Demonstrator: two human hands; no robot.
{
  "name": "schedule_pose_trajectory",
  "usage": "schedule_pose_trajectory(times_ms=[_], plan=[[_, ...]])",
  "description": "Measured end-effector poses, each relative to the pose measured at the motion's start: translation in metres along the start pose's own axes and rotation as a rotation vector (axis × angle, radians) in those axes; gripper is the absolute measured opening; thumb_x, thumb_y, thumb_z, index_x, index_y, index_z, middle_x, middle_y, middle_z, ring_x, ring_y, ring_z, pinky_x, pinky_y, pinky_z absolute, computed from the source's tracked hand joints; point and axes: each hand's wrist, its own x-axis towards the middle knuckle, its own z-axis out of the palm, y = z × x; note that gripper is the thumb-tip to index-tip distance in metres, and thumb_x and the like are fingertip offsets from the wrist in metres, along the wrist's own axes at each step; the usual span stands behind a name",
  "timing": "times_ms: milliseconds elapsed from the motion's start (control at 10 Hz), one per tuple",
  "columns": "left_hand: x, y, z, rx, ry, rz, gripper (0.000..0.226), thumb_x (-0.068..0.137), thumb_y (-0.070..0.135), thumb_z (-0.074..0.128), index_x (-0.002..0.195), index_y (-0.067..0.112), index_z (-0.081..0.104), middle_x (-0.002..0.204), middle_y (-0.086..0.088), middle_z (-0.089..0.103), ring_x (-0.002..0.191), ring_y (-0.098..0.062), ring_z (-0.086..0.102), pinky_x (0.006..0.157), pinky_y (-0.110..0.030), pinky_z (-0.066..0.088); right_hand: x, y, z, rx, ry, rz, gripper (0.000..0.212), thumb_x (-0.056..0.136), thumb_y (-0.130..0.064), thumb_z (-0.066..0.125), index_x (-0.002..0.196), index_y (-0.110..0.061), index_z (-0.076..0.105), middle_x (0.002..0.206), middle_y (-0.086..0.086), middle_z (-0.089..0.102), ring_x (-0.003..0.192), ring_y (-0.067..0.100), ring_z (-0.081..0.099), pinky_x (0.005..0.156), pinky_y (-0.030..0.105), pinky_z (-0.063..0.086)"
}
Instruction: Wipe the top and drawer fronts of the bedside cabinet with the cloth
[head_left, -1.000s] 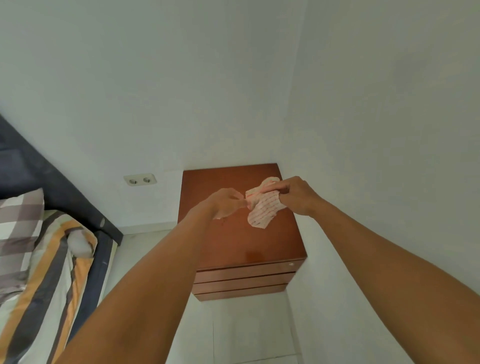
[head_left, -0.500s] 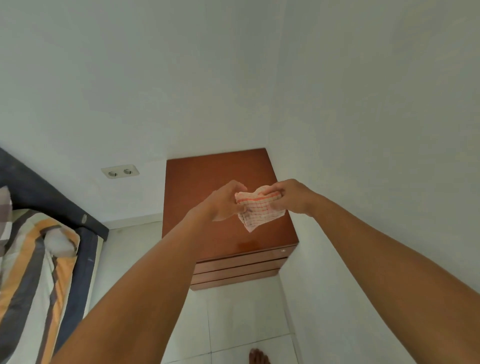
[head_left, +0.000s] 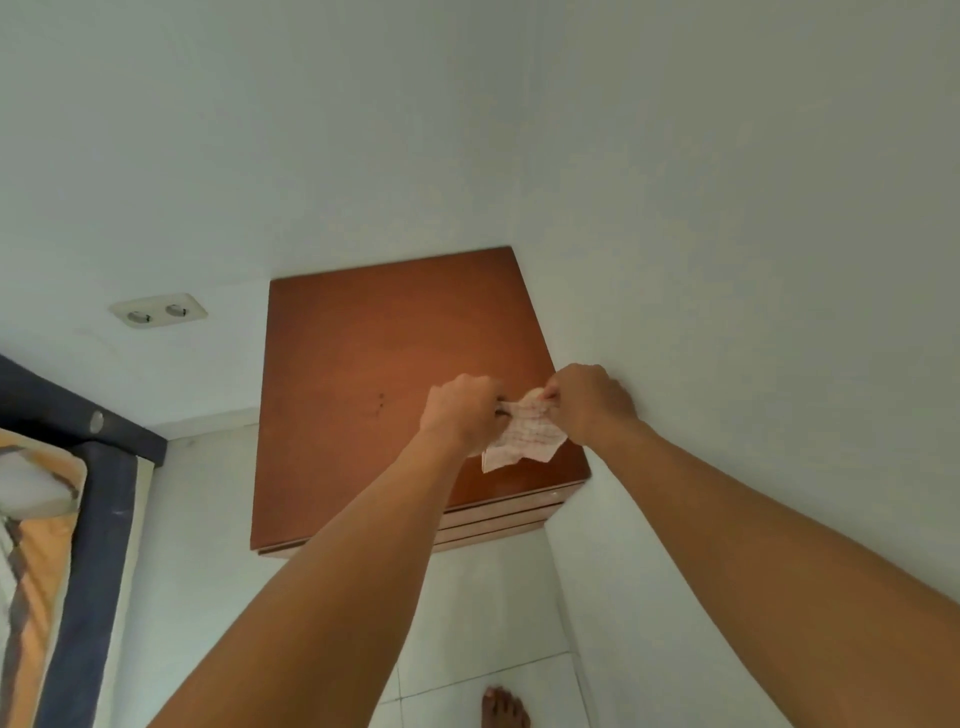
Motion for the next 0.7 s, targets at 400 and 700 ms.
schedule_pose_trajectory(times_ms=[400,700], plan=[[-0.007,-0.002,0.097,0.006,-0.167,-0.102,0.049,0.095,0.038,0.052,0.143,0.030,0.050,0.144,0.001,0.054,0.134,-0.026,0.047,0.108,-0.053,0.034,-0.012,0.032,0.108,-0.076,-0.018,0.028,0.030,0.102,-0.016,0.044,0.129,-0.015,0.057,0.128,0.010,0.061,0.108,0.034,0.063,0.088,0.043,0.057],[-0.056,-0.021,0.028,-0.013,-0.103,-0.164,0.062,0.098,0.046,0.047,0.156,0.031,0.029,0.163,-0.002,0.034,0.151,-0.027,0.025,0.115,-0.058,0.026,-0.062,0.005,0.068,-0.003,0.020,-0.064,0.059,0.098,-0.037,0.056,0.153,-0.026,0.038,0.153,0.000,0.045,0.129,0.029,0.053,0.099,0.046,0.053]])
